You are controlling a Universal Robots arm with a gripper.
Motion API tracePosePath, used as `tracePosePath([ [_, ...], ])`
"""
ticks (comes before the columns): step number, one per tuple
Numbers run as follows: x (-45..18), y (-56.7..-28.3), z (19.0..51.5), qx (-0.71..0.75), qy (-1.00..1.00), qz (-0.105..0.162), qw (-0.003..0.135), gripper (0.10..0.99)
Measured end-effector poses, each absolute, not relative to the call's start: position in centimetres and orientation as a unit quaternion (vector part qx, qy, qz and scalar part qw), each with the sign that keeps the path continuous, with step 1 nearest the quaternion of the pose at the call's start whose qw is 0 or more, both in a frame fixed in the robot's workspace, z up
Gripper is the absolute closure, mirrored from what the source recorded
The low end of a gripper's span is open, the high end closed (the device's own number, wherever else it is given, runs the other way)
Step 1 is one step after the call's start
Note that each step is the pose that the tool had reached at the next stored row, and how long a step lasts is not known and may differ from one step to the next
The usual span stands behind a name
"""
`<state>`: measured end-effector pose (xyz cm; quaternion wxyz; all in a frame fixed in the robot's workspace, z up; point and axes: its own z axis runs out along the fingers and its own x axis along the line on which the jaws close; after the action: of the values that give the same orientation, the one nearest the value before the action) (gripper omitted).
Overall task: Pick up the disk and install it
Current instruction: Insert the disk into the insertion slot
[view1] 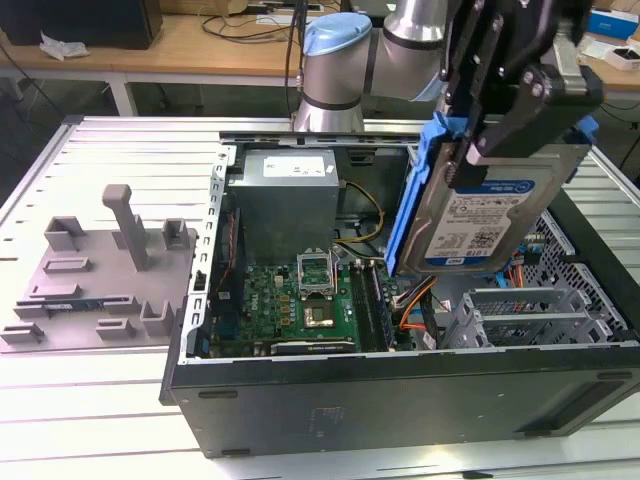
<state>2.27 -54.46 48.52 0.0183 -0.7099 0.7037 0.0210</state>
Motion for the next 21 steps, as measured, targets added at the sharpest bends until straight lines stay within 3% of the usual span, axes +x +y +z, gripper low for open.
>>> tracePosePath([
  [21,10.7,-55.2,47.6,-0.71,0.703,0.02,0.018,0.722],
])
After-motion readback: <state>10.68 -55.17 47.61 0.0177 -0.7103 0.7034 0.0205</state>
